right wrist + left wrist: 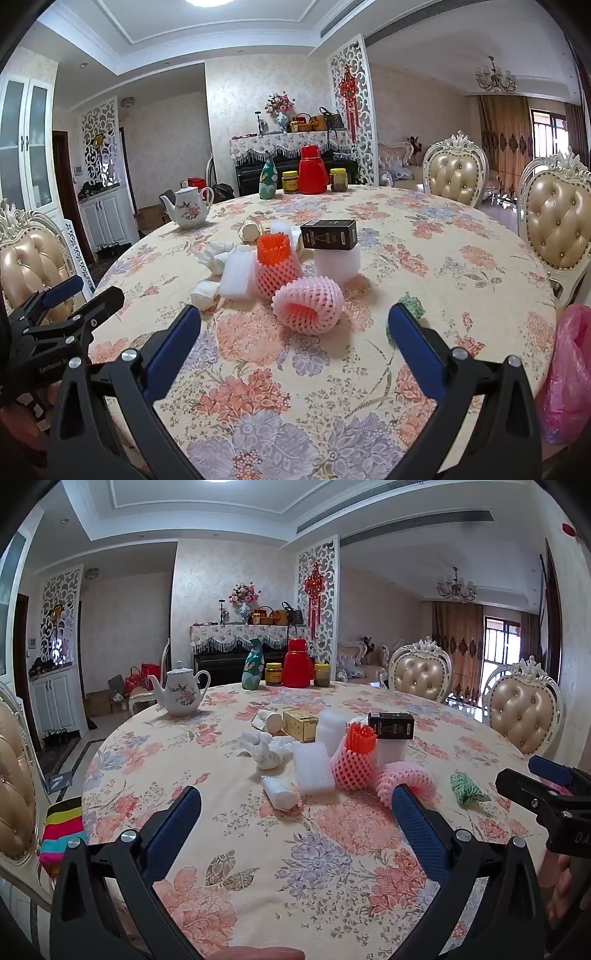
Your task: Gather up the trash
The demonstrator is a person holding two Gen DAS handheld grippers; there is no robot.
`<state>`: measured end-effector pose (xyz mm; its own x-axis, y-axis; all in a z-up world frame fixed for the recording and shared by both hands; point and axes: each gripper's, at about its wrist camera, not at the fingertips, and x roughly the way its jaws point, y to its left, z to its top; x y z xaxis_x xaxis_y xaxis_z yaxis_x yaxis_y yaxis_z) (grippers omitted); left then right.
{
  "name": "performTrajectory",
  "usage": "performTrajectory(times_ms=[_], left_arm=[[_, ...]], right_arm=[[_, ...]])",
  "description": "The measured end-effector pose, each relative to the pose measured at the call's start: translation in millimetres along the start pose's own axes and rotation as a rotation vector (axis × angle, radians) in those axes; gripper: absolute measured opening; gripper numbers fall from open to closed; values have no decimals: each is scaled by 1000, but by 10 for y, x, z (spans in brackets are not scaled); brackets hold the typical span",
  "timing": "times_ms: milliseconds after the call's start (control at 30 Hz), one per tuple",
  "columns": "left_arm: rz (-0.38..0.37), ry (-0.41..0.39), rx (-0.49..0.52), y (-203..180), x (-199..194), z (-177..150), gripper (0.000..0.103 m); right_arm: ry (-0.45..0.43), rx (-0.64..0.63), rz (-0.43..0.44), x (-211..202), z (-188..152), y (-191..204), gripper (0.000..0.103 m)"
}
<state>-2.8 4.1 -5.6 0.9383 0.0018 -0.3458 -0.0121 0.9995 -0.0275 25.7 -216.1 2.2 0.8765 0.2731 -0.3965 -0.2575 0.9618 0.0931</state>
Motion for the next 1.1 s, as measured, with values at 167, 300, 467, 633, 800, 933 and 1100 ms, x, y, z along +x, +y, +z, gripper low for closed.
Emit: performTrajectory(times_ms=[167,300,467,633,800,933,1100], left_arm=[[-1,-1,1,14,4,-16,97],[-4,0,4,18,-2,10,97],[-2,2,6,-2,11,40,97],[0,3,5,-10,11,48,97],[-1,3,4,-11,14,52,97],[0,2,7,-23,17,57,97],[-2,2,5,-21,14,55,97]], right_arm=[[1,-1,-2,1,-34,-10,99],[1,0,-1,19,-21,4,99],[1,0,0,21,-23,0,99],[1,1,0,6,-8,1,99],[1,1,0,8,-9,4,99],[1,0,1,-2,-3,-2,99],[1,0,-1,-3,-5,-2,99]])
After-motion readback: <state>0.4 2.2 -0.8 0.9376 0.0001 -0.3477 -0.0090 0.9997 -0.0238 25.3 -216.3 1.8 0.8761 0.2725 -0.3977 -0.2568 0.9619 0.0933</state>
